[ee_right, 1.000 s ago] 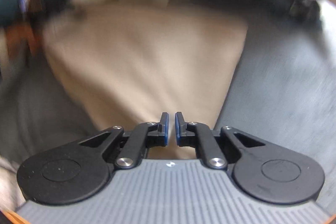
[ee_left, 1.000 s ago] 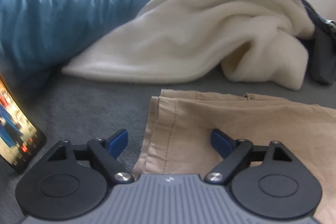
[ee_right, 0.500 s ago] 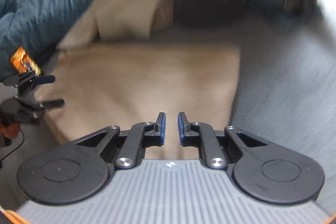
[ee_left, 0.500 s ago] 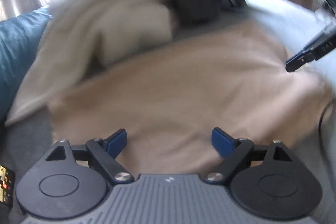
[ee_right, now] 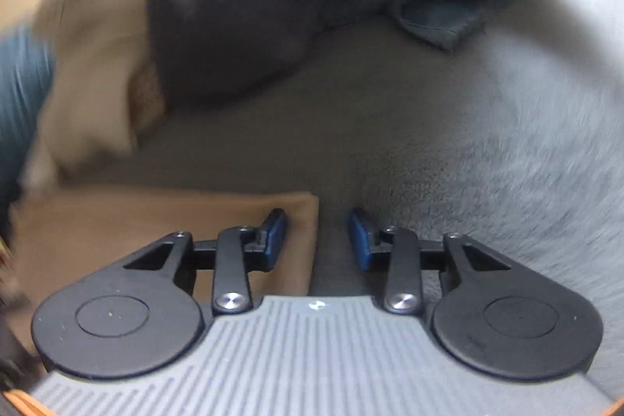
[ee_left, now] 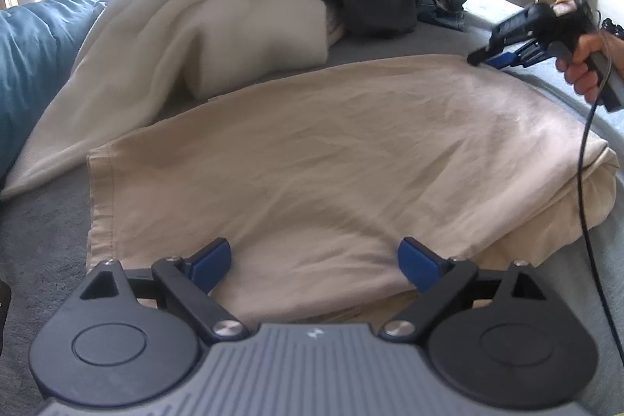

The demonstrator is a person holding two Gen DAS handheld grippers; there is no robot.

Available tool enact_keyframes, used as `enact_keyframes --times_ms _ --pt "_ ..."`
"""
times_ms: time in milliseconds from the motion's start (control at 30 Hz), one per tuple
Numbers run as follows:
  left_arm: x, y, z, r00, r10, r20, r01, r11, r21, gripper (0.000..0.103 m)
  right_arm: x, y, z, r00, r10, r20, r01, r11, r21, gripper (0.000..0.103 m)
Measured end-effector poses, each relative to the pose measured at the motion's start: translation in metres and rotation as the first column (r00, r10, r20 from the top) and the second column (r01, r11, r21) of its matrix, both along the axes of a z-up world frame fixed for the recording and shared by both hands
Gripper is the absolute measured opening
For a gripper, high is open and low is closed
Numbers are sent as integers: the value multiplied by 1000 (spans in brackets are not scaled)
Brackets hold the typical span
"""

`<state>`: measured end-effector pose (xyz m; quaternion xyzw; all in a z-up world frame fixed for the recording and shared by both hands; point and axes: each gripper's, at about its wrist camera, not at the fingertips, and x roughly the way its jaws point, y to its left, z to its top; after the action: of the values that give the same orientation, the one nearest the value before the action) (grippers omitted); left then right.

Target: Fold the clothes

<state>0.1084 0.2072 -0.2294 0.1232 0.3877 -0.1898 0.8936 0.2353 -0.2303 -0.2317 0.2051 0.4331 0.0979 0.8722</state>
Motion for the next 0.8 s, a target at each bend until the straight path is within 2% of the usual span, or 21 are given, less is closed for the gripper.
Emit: enact_keyframes --times_ms 133,233,367,533,667,733,800 --pt "5 1 0 1000 -2 -14 2 1000 -9 95 -12 -28 4 994 -97 -50 105 974 202 45" --pt "6 2 2 1000 7 -23 -7 1000 -20 96 -28 -44 -1 987 -88 -132 127 937 325 53" --pt "6 11 6 998 59 -38 -60 997 -49 95 -55 -47 -10 979 -42 -199 123 901 416 54" --pt "0 35 16 984 166 -56 -171 982 -84 95 -82 -37 -20 966 30 -257 100 873 477 55" --pt "-1 67 26 953 297 -62 -302 944 -134 94 -104 -25 -27 943 119 -310 68 845 530 55" --pt "5 86 29 924 377 -64 -382 908 -170 94 -113 -20 -29 936 149 -319 53 836 547 55" --pt "17 107 29 888 450 -97 -460 858 -228 93 -115 -20 -29 934 157 -321 53 827 559 57"
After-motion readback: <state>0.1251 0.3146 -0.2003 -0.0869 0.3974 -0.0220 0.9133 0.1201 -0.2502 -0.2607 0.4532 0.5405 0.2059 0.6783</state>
